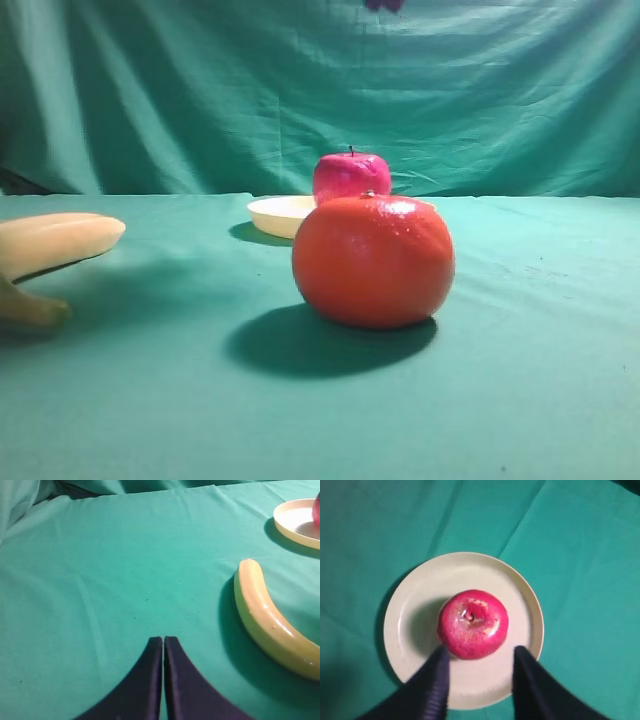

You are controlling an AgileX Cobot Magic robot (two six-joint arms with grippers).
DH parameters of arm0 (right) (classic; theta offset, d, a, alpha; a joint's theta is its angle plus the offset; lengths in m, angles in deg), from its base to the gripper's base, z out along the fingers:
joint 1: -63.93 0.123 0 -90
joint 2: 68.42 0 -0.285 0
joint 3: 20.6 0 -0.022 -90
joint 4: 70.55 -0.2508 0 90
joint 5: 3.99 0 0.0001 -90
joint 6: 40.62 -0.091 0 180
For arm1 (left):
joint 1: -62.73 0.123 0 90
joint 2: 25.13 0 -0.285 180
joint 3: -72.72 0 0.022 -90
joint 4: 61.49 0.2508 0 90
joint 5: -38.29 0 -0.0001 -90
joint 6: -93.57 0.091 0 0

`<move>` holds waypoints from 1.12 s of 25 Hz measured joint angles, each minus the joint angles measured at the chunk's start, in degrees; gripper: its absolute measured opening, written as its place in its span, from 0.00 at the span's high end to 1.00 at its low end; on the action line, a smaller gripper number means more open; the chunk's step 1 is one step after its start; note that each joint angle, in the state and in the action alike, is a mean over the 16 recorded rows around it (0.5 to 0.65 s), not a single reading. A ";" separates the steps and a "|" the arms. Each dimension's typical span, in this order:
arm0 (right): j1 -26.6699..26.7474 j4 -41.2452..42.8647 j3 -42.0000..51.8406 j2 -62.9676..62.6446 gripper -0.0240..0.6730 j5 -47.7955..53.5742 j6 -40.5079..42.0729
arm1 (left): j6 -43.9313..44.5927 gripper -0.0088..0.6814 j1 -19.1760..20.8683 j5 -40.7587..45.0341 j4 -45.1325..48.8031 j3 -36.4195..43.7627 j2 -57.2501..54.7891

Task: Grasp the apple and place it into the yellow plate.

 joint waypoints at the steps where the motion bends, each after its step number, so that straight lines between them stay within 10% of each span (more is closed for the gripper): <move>1: 0.00 0.06 -0.38 -1.22 0.61 1.55 -0.39 | 0.00 0.99 0.00 0.00 0.00 0.00 0.00; 9: 0.00 0.08 0.81 -11.33 0.95 9.55 -3.90 | 0.00 0.99 0.00 0.00 0.00 0.00 0.00; 28: 0.00 -7.23 36.01 -50.63 0.97 0.79 -6.29 | 0.00 0.99 0.00 0.00 0.00 0.00 0.00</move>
